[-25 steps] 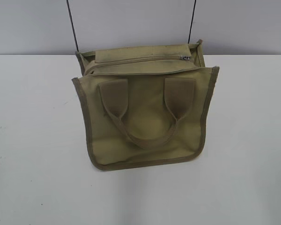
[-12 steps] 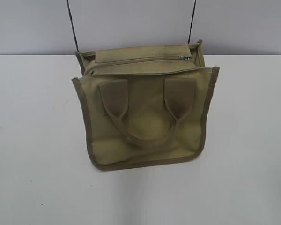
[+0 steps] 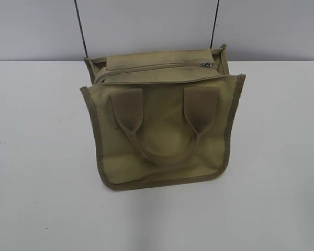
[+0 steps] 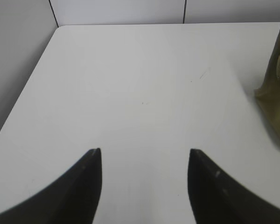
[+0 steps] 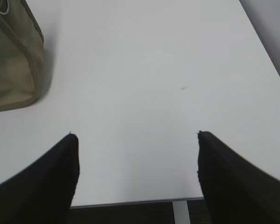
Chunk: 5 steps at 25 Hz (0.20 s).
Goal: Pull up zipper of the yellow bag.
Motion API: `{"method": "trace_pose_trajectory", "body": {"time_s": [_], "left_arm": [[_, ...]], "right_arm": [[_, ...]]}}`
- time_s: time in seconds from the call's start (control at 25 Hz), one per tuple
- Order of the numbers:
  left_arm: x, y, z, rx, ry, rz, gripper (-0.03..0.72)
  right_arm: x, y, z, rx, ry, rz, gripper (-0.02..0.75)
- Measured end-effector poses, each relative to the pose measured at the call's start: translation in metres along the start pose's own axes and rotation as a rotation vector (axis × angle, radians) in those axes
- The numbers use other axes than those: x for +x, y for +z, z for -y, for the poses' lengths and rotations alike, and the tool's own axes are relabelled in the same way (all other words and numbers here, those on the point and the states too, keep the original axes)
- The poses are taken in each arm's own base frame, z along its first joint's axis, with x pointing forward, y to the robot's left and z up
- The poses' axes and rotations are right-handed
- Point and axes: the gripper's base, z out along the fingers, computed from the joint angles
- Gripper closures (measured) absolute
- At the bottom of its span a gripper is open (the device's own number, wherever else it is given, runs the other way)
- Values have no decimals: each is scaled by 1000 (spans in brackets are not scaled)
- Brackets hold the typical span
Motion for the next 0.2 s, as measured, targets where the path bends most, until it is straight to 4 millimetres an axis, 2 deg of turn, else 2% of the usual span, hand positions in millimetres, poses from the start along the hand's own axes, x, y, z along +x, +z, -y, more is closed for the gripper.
{"method": "trace_pose_trajectory", "body": {"time_s": [0.2], "left_arm": [[0, 0, 0, 2, 1, 0, 248]], "right_arm": [[0, 0, 0, 0, 0, 0, 160]]}}
